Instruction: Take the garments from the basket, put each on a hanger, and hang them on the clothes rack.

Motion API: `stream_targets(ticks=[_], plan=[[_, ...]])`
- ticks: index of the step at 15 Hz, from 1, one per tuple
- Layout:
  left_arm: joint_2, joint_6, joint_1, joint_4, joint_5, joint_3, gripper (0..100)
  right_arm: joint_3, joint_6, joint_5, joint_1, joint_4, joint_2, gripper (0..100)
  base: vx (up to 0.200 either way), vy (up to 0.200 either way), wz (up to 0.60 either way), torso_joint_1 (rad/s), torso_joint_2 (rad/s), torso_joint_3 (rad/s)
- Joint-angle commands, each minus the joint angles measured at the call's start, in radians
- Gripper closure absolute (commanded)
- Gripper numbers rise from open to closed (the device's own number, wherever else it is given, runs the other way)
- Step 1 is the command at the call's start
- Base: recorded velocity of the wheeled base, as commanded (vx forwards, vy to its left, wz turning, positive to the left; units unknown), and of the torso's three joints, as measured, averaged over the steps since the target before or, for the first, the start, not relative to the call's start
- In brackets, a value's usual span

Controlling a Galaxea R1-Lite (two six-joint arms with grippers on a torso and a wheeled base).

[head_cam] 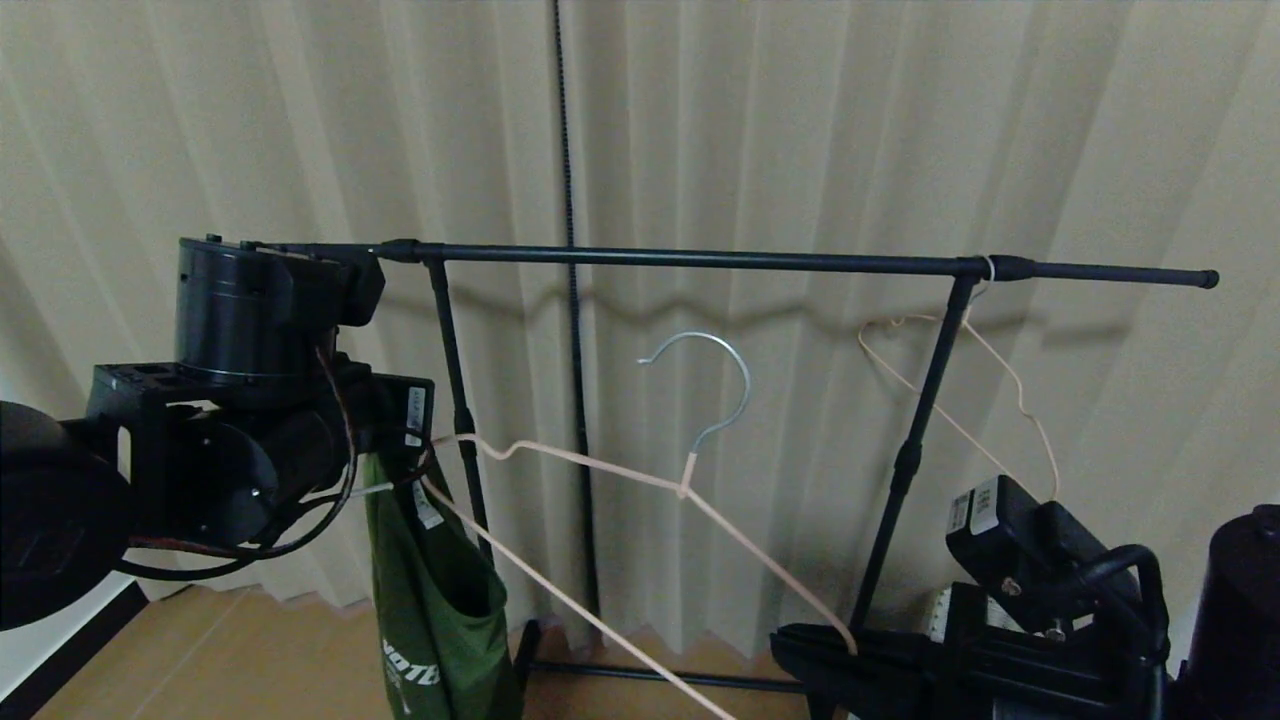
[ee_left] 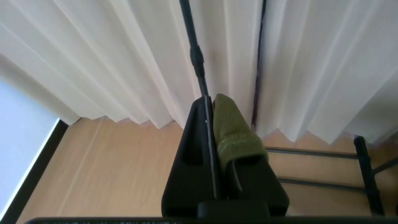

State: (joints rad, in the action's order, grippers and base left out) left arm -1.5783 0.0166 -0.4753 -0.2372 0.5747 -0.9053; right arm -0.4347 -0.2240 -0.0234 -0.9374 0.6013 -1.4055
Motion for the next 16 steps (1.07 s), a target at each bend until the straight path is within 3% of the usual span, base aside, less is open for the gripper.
stream_targets(ticks=[1, 4, 10, 16], plan=[[0.008, 0.0, -0.005, 0.001, 0.001, 0.0, 100, -0.004, 0.0, 0.0, -0.011, 0.0, 0.002, 100, 0.0, 0.0, 0.0, 0.0, 0.0, 0.0], [0.015, 0.0, -0.012, 0.001, 0.002, 0.002, 100, -0.027, 0.002, 0.0, -0.011, 0.0, -0.015, 100, 0.0, 0.0, 0.0, 0.0, 0.0, 0.0], [0.046, 0.0, -0.026, 0.001, 0.016, 0.003, 100, -0.139, 0.0, 0.094, -0.007, 0.0, -0.13, 100, 0.0, 0.0, 0.0, 0.0, 0.0, 0.0], [0.064, 0.048, -0.071, 0.006, 0.031, 0.008, 100, -0.23, -0.001, 0.105, -0.003, 0.058, -0.274, 100, 0.0, 0.0, 0.0, 0.0, 0.0, 0.0]])
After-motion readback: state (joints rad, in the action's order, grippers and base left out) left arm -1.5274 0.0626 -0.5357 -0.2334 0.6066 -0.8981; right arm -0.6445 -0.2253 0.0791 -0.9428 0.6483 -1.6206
